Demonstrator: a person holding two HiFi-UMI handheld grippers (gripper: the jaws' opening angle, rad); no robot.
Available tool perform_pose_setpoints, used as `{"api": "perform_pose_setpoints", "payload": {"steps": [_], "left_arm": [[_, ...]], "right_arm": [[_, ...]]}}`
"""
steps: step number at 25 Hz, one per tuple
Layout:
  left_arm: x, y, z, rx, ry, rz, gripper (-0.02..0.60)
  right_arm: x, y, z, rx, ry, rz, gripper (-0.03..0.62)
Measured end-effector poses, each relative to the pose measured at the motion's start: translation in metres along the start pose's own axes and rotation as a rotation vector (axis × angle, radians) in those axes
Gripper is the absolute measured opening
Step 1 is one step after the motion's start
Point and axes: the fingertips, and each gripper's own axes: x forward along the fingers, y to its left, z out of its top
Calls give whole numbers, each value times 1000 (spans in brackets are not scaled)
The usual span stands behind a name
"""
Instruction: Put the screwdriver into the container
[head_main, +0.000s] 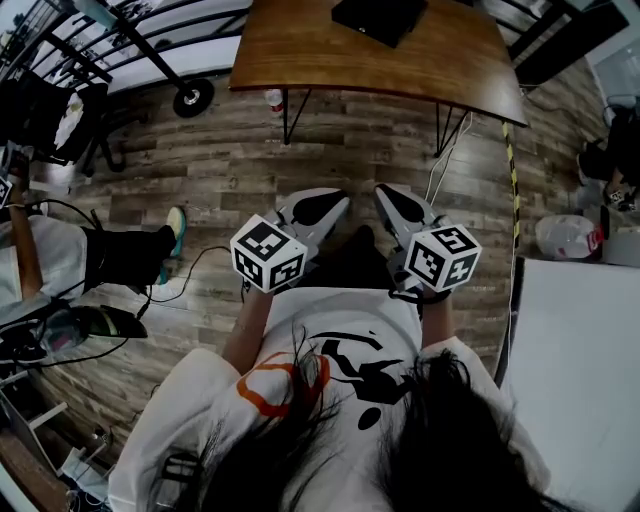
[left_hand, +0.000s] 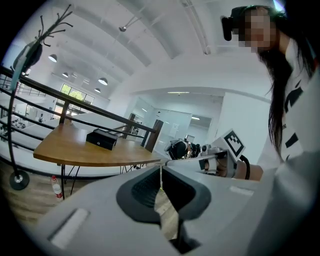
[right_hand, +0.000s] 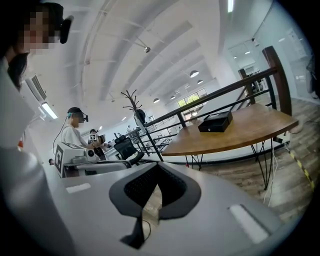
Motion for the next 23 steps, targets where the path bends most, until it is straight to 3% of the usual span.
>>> {"api": "perform_pose_setpoints", "payload": {"steps": [17,23], "left_arm": [[-14,0,-6,11,-12,2,2],[-34,18,-5,6,-20,5,2]], "right_arm": [[5,13,-11,-32,10,8,23],[25,29,-12,-45,17,5,23]]}}
